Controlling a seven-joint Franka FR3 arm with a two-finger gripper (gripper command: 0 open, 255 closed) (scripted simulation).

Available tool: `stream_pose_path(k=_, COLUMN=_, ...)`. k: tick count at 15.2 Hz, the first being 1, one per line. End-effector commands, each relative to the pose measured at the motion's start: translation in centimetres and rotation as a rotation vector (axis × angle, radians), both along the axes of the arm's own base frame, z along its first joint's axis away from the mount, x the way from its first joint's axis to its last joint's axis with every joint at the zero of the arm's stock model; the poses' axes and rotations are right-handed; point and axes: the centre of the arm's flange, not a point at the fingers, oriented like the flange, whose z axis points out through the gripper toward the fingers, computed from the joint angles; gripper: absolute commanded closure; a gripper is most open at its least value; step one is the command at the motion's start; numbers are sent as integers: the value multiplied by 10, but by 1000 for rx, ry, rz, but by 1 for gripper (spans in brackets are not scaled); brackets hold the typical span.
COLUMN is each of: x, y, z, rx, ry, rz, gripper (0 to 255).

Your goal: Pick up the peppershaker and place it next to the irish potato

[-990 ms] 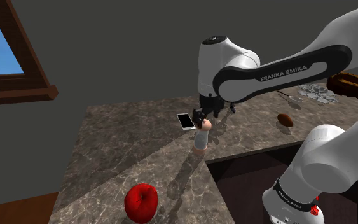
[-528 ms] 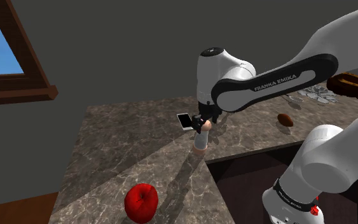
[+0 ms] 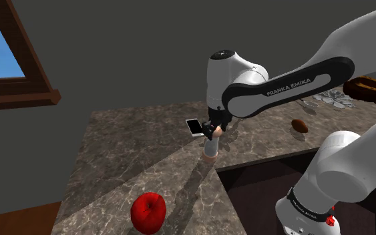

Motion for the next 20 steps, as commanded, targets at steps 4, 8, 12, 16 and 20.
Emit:
stream_pose_path(k=4, x=0, y=0, z=-1, rx=0, ry=1, rz=0, gripper=255)
stream_pose_path(k=8, x=0, y=0, z=-1, rx=0, ry=1, rz=0, gripper=255)
stream_pose_path(k=12, x=0, y=0, z=15, rx=0, ry=1, rz=0, gripper=255)
stream_pose_path(k=16, x=0, y=0, z=36, rx=0, ry=1, rz=0, gripper=255)
stream_pose_path(k=20, x=0, y=0, z=57, rx=0, ry=1, rz=0, gripper=255)
